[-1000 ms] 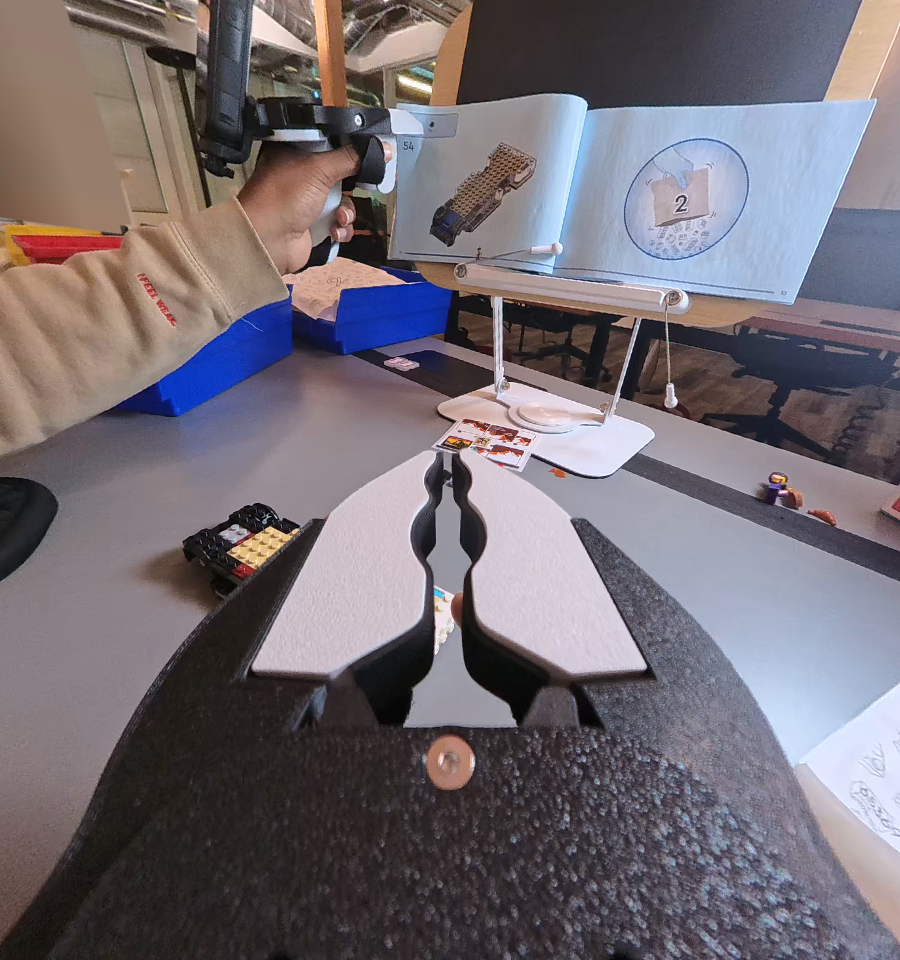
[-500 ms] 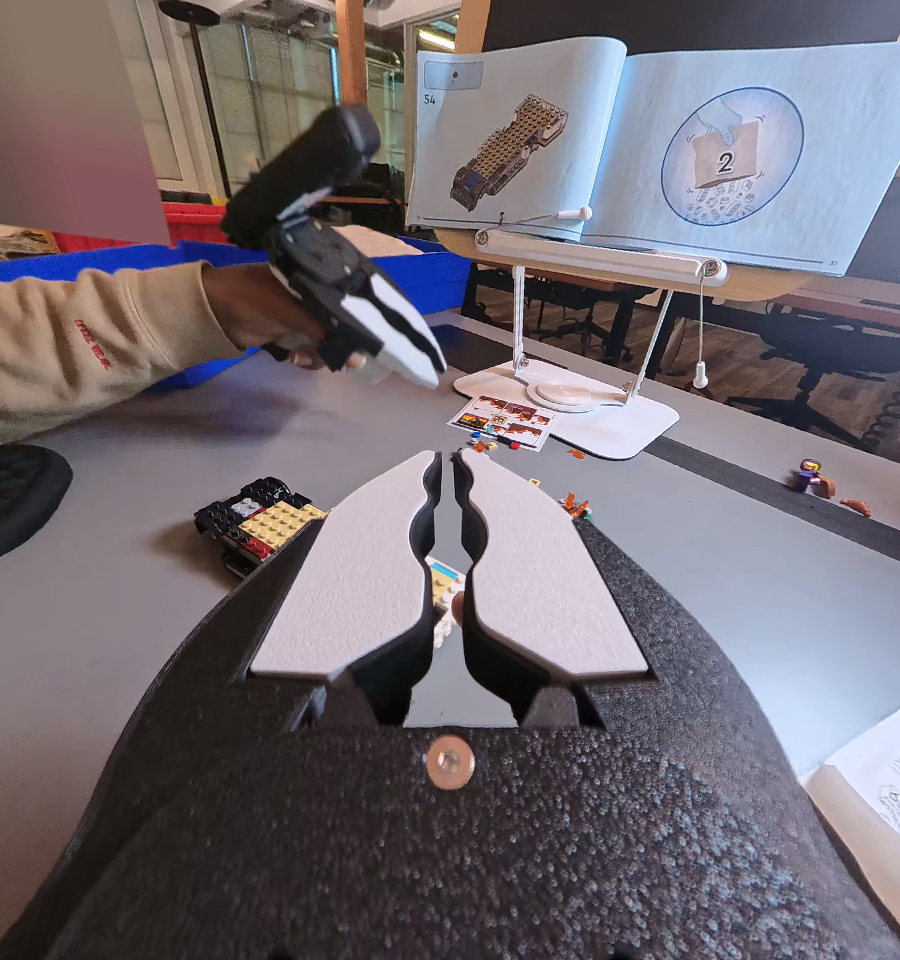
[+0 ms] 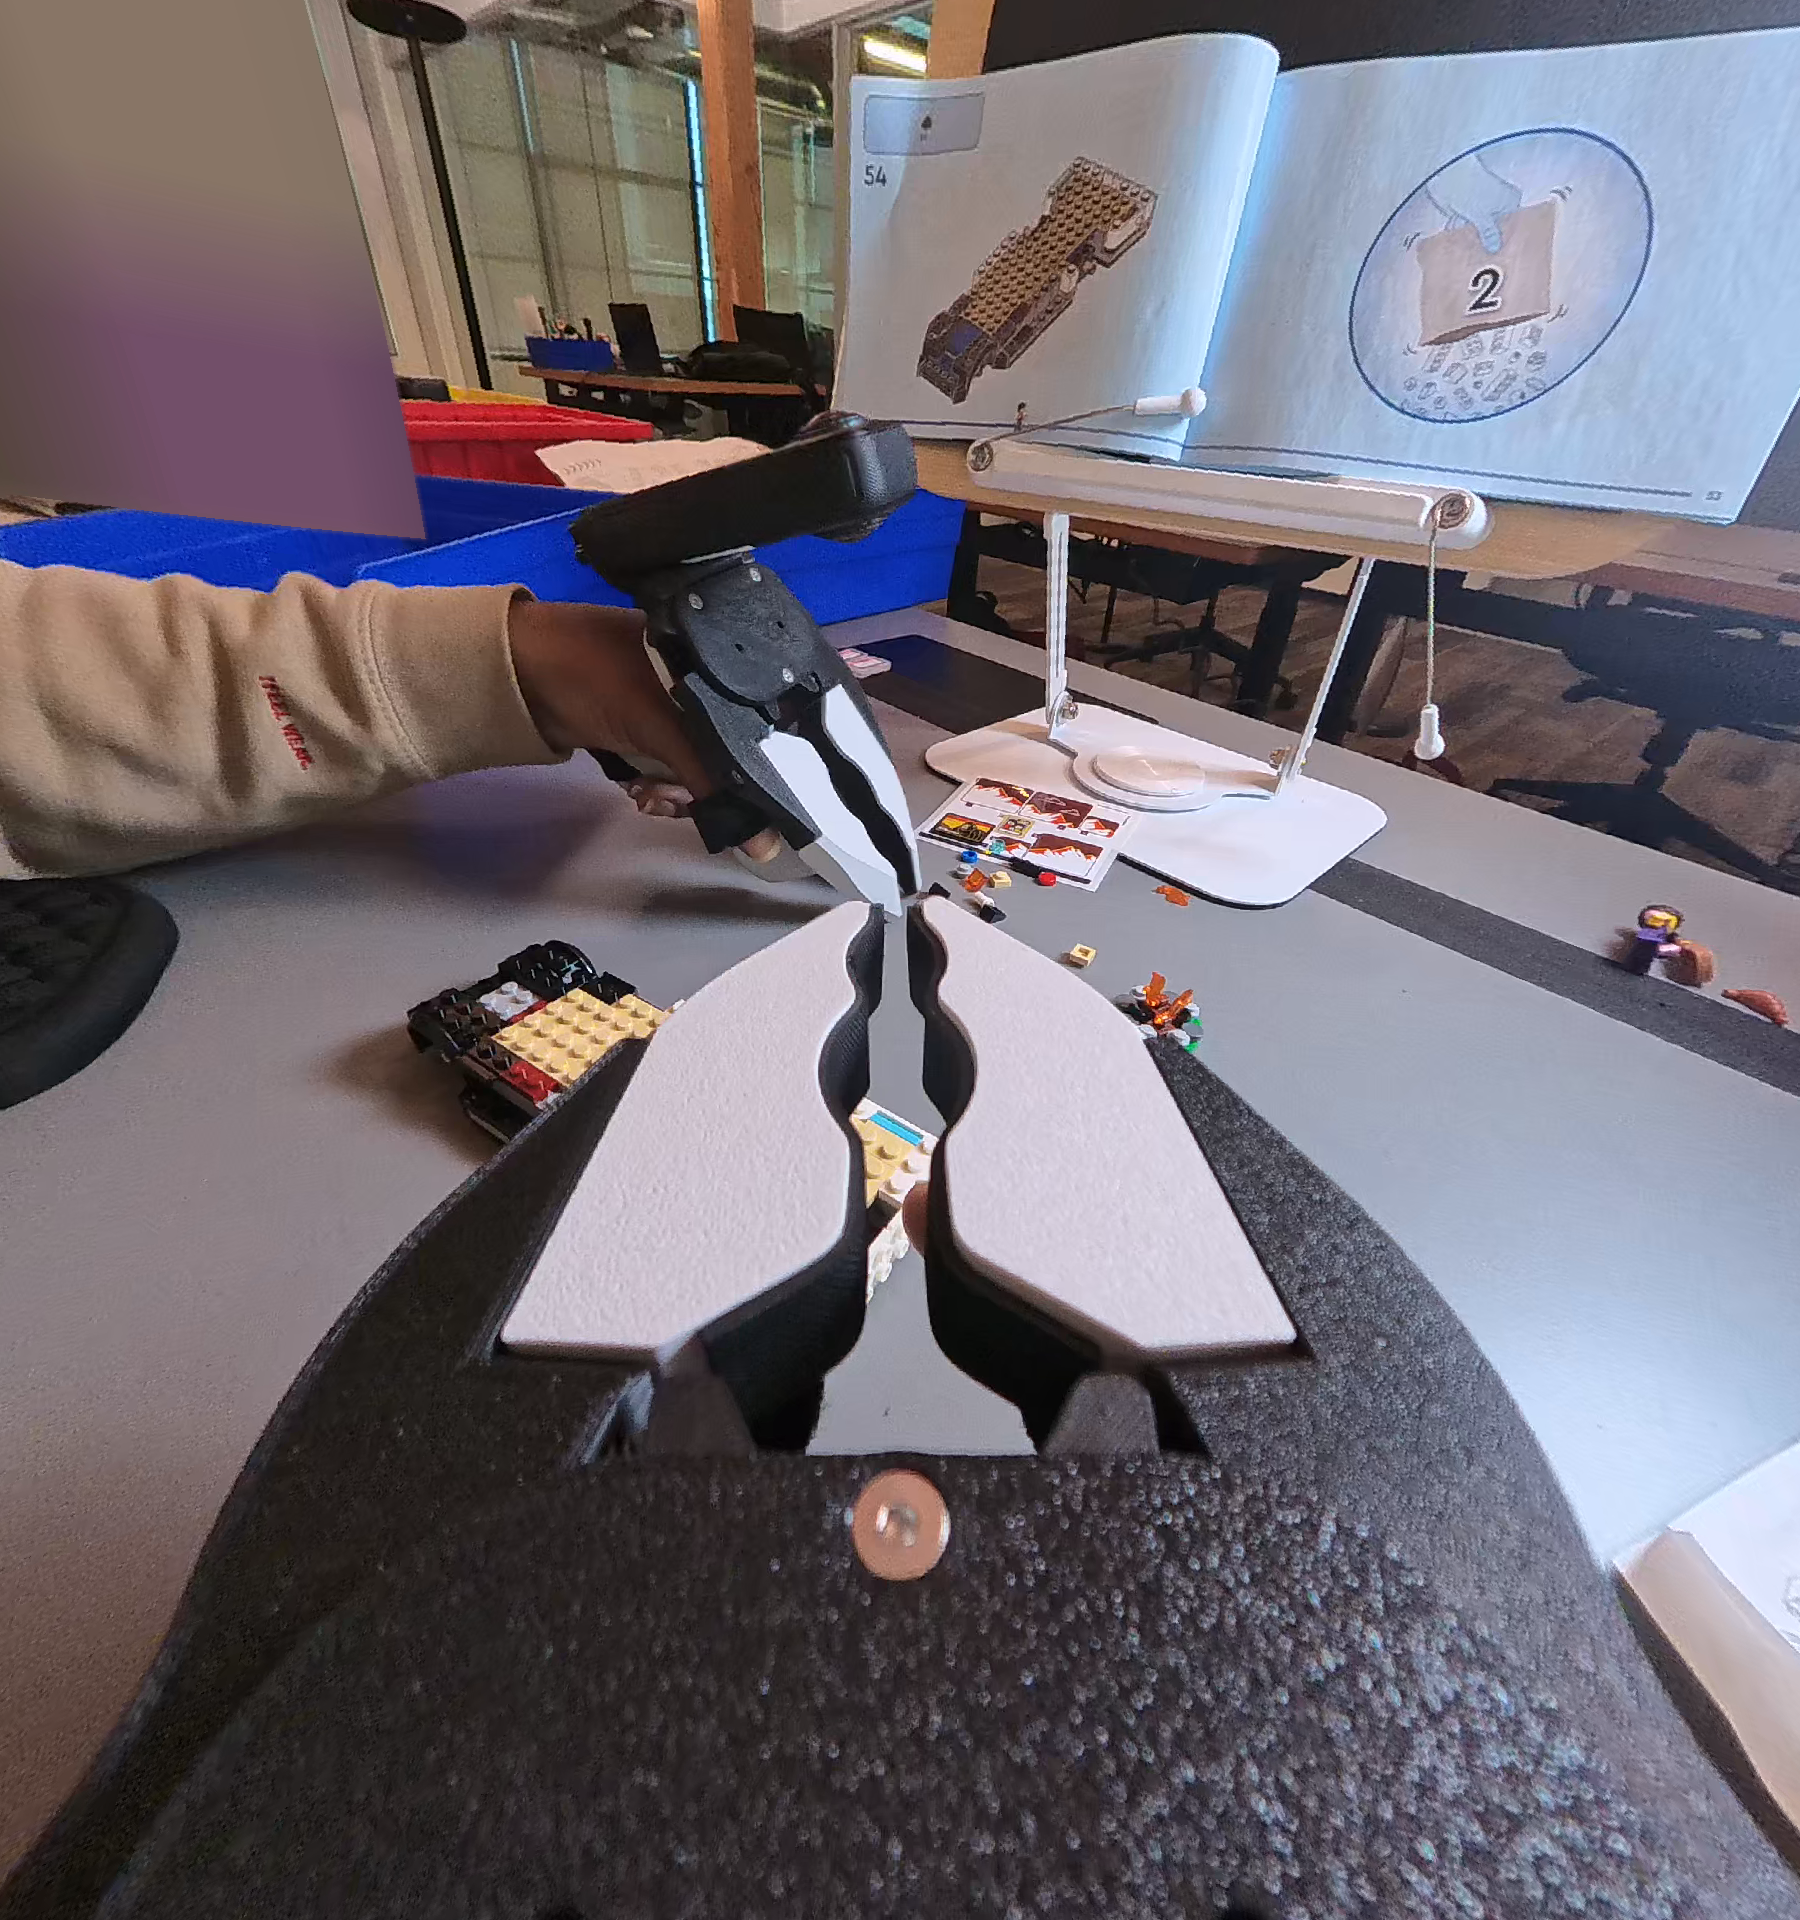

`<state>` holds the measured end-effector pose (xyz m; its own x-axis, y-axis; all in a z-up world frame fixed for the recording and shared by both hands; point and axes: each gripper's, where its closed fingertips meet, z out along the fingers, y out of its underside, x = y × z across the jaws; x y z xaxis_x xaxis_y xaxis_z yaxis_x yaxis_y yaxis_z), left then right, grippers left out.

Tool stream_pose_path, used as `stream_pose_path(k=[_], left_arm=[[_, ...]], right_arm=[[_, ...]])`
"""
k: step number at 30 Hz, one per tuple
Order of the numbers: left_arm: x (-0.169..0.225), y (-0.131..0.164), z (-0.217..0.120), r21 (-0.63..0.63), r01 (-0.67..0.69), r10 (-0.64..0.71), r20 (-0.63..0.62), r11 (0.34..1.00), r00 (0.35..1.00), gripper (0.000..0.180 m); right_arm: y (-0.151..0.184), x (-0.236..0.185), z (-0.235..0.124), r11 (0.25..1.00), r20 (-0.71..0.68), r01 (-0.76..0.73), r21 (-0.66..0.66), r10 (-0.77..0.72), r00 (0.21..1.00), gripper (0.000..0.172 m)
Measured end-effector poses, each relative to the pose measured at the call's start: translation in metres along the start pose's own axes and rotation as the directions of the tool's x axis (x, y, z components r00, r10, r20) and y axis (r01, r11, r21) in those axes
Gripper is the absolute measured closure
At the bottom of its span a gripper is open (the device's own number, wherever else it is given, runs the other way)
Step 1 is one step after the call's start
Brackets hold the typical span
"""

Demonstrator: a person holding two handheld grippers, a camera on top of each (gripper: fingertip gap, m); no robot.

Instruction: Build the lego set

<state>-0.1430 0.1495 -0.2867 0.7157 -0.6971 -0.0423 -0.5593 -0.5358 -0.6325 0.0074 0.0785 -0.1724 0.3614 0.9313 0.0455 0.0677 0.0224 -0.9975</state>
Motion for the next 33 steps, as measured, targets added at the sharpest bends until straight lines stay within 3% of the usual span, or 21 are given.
stream_pose_path(k=[9, 12, 17, 29, 33], left_arm=[[-0.002, -0.008, 0.007, -0.033, 0.015, -0.016, -0.026, 0.999, 1.000, 0.163], [0.002, -0.009, 0.008, -0.041, 0.005, -0.007, -0.050, 0.999, 0.999, 0.172], [0.017, -0.001, -0.003, -0.032, -0.037, 0.036, -0.051, 0.999, 0.998, 0.173], [0.091, 0.076, -0.084, -0.076, -0.041, 0.032, -0.111, 0.996, 0.993, 0.173], [0.129, 0.091, -0.093, -0.072, -0.043, 0.032, -0.156, 0.996, 0.987, 0.173]], right_arm=[[-0.001, 0.000, -0.001, 1.000, 0.007, -0.001, 0.000, 0.001, 1.000, 0.168], [0.000, 0.000, -0.001, 1.000, 0.009, -0.002, -0.003, 0.002, 1.000, 0.167], [0.000, 0.000, -0.001, 1.000, 0.010, 0.005, -0.004, -0.005, 1.000, 0.168], [-0.001, -0.007, -0.001, 1.000, 0.025, 0.020, -0.003, -0.020, 0.999, 0.168], [0.002, -0.010, 0.001, 1.000, 0.027, 0.026, -0.012, -0.026, 0.999, 0.168]])
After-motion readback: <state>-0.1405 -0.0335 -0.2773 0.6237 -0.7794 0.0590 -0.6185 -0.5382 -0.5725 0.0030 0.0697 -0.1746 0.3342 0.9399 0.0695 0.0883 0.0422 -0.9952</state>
